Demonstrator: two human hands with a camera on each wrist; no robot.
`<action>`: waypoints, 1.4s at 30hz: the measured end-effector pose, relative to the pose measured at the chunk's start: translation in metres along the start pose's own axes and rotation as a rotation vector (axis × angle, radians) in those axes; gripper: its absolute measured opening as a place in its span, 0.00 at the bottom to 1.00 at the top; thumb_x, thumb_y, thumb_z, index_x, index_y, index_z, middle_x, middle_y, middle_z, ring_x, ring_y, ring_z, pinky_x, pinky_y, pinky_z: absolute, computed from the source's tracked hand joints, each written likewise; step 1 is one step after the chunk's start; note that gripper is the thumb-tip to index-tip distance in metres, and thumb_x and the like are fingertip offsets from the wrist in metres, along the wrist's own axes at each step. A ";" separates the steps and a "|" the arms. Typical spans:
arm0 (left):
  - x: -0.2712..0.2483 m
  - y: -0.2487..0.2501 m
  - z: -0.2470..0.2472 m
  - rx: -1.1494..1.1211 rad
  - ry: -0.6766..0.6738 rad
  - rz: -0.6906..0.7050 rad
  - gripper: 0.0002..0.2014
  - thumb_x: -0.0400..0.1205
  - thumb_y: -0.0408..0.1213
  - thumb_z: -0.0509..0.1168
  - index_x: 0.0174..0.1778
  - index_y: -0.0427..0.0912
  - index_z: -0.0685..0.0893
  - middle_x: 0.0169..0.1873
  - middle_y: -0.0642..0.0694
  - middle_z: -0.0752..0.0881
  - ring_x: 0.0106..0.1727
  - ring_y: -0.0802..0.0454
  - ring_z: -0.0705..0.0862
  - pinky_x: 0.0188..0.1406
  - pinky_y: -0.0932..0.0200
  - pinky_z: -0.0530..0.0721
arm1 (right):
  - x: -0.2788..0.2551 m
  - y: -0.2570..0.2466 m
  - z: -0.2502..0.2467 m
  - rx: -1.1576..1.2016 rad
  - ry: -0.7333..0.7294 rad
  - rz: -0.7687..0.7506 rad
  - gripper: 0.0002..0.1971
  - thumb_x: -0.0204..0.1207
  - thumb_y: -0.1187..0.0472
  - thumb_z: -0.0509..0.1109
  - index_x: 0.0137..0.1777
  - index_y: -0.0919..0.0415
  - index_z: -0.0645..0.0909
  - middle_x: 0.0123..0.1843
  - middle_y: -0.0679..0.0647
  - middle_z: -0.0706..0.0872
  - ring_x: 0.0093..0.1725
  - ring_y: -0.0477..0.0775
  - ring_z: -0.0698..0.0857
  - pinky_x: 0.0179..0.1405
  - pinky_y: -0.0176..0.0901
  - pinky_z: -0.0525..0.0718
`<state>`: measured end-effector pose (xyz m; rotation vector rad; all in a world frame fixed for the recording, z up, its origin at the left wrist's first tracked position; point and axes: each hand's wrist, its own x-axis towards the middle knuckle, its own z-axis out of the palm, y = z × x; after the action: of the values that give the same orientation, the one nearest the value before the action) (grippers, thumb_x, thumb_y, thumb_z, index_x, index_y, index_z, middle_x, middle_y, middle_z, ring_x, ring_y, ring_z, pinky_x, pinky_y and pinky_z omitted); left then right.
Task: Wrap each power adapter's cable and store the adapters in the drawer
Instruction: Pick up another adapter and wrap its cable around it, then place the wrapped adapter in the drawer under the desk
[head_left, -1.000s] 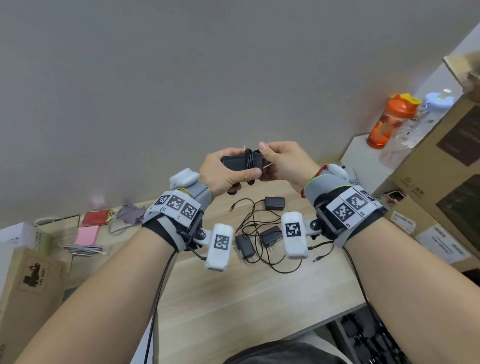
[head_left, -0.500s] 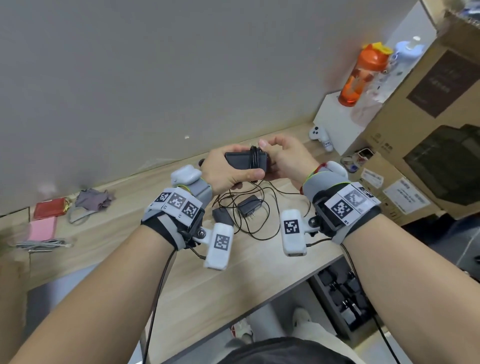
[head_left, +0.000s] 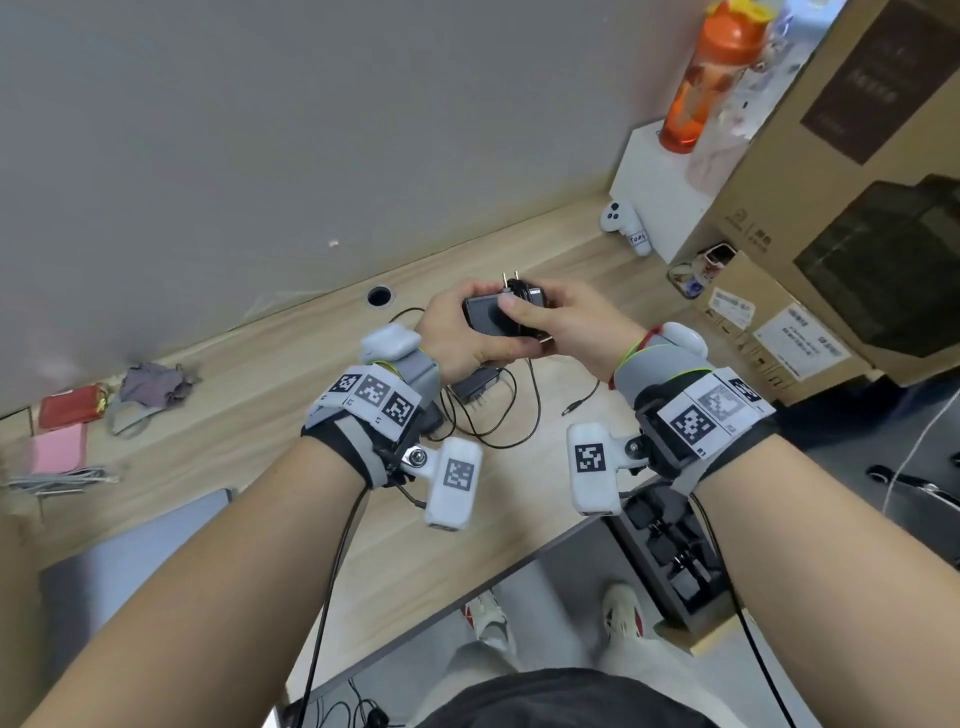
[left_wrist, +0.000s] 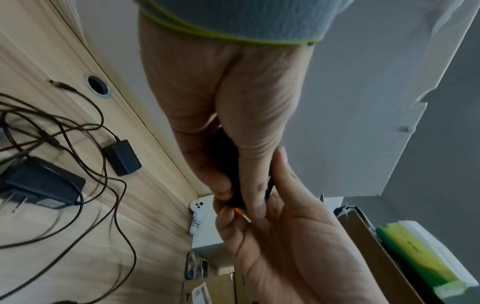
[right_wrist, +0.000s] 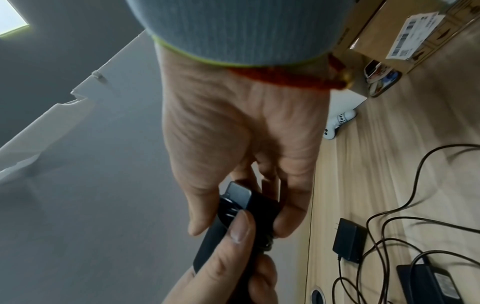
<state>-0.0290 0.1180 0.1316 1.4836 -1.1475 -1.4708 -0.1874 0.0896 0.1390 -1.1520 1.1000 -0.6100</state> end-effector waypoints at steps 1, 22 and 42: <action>0.002 -0.001 0.010 0.010 -0.006 -0.003 0.34 0.61 0.29 0.86 0.63 0.42 0.81 0.53 0.37 0.88 0.41 0.50 0.88 0.37 0.57 0.89 | -0.003 0.003 -0.008 0.019 0.011 0.007 0.15 0.81 0.58 0.72 0.65 0.62 0.83 0.55 0.58 0.89 0.54 0.55 0.89 0.46 0.45 0.89; 0.003 -0.066 0.238 0.135 -0.061 -0.149 0.28 0.67 0.30 0.83 0.61 0.41 0.82 0.53 0.39 0.88 0.50 0.47 0.86 0.48 0.59 0.87 | -0.105 0.117 -0.216 -0.105 0.127 0.215 0.17 0.77 0.62 0.76 0.64 0.64 0.85 0.59 0.60 0.89 0.50 0.51 0.88 0.43 0.35 0.88; -0.021 -0.259 0.363 0.260 -0.094 -0.472 0.20 0.76 0.31 0.75 0.64 0.45 0.82 0.42 0.44 0.91 0.36 0.51 0.87 0.39 0.56 0.87 | -0.120 0.327 -0.298 -0.363 -0.012 0.652 0.18 0.69 0.72 0.78 0.60 0.65 0.84 0.57 0.61 0.89 0.56 0.59 0.89 0.57 0.54 0.90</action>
<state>-0.3644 0.2526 -0.1299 1.9835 -1.1251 -1.7676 -0.5510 0.1804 -0.1244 -1.0092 1.5187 0.1104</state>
